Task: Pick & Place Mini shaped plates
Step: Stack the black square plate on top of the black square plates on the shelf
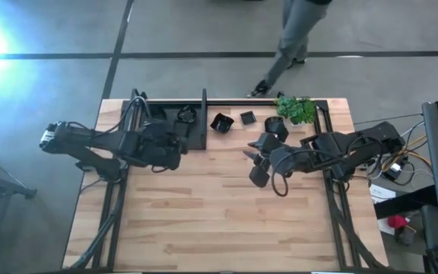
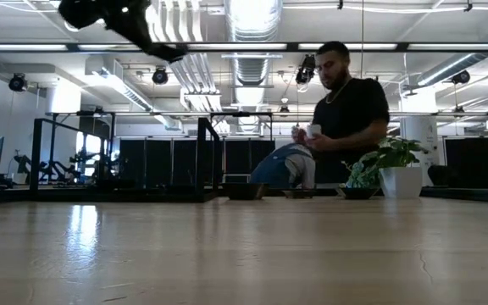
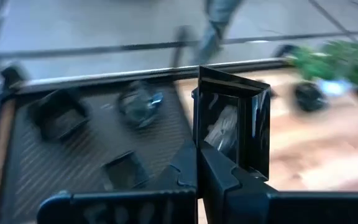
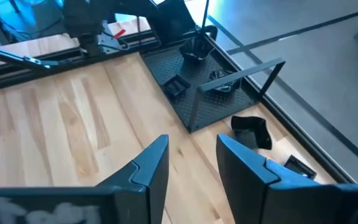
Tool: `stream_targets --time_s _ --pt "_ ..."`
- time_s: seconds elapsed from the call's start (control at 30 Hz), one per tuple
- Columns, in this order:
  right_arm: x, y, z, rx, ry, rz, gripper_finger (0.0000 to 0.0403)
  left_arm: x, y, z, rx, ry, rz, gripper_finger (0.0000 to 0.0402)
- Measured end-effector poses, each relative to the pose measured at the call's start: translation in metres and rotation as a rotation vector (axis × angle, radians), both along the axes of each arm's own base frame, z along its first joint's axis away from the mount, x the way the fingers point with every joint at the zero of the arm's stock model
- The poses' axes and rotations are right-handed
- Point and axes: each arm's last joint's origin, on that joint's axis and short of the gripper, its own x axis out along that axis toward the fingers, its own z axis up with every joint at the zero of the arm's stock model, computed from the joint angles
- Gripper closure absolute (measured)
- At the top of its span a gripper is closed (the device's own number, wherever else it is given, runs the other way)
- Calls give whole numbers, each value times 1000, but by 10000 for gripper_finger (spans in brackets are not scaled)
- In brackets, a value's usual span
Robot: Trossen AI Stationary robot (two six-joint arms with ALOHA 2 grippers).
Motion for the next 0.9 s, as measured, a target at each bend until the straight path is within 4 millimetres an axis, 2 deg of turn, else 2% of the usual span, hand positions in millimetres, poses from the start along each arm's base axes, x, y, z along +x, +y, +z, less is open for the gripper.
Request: stream_targets --time_s 0.13,0.47,0.9 --pt "-3 -1 3 8 -10 5 281 -9 2 -14 -31 17 105 401" --pt "-7 -2 6 8 -19 11 292 -27 10 -71 -158 1 291 401" --pt "-7 -2 6 11 -20 9 295 -43 36 -151 -363 -228 378 401"
